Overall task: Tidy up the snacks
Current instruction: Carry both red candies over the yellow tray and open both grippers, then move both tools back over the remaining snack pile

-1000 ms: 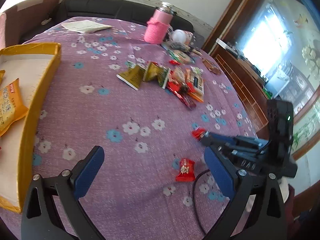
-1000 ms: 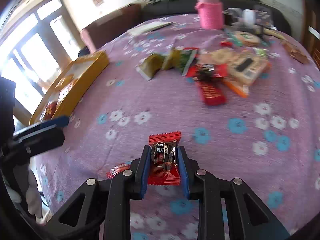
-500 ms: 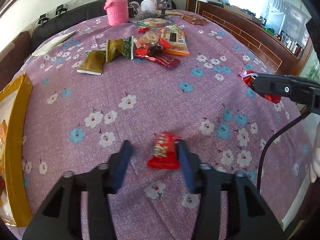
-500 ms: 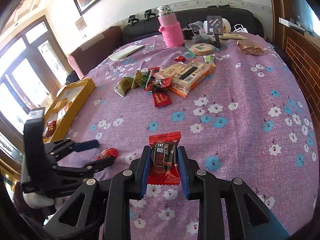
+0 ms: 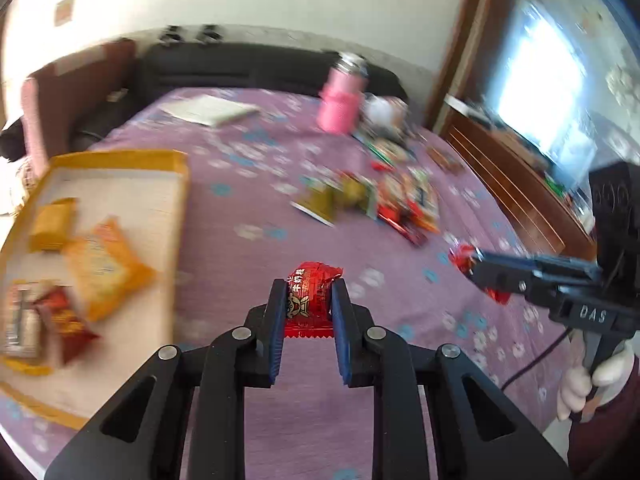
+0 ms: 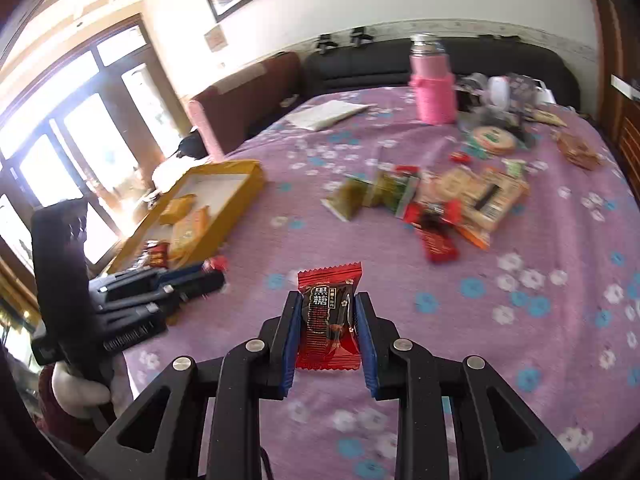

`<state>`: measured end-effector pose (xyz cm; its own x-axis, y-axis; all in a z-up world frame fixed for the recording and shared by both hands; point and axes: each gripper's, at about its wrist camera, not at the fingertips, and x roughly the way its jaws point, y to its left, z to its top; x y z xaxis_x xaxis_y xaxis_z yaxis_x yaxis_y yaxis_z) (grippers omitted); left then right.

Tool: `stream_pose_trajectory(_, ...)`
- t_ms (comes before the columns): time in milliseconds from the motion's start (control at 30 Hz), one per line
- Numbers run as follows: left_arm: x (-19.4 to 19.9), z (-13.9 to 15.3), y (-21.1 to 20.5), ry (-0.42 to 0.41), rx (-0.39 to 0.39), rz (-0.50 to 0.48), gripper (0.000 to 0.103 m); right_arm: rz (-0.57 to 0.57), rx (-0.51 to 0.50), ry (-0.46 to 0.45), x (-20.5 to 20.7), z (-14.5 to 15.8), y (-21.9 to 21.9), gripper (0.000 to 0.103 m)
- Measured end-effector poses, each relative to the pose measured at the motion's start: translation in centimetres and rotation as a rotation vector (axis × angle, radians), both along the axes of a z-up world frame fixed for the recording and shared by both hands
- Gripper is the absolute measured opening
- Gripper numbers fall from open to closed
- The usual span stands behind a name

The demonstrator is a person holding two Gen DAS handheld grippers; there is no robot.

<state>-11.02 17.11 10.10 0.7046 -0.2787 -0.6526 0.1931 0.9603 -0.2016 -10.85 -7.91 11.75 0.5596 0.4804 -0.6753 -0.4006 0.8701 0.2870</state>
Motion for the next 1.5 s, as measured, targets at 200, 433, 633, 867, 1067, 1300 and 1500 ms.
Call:
stream_pose_trajectory(200, -0.5, -1.0, 9.4, 0.013, -0.021, 0.237, 0.019, 0.146, 0.014, 0.006, 1.6, 0.3, 9.1, 0.027)
stream_pose_trajectory(433, -0.4, -4.8, 13.7, 0.111, -0.039, 0.337, 0.019, 0.288, -0.04, 0.047, 2.8, -1.6, 19.5, 0.026)
stream_pose_trajectory(633, -0.5, -5.5, 14.9, 0.135, -0.059, 0.335, 0.02, 0.339, -0.099, 0.091, 3.9, -4.2, 24.8, 0.026)
stream_pose_trajectory(867, -0.8, -5.0, 15.5, 0.134, -0.088, 0.351, 0.04, 0.337, -0.114, 0.103, 4.7, -5.7, 26.0, 0.03)
stream_pose_trajectory(1067, -1.8, -2.8, 15.0, 0.061, -0.116, 0.358, 0.057, 0.311, -0.078, 0.05, 4.1, -4.2, 24.1, 0.041)
stream_pose_trajectory(1300, -2.8, -0.2, 12.6, -0.058, -0.095, 0.338, 0.075, 0.231, -0.02, -0.013, 3.9, -2.3, 19.6, 0.053)
stream_pose_trajectory(1500, -4.2, 1.8, 11.5, -0.093, -0.1, 0.341, 0.075, 0.133, 0.016, -0.05, 4.8, -2.3, 15.3, 0.056)
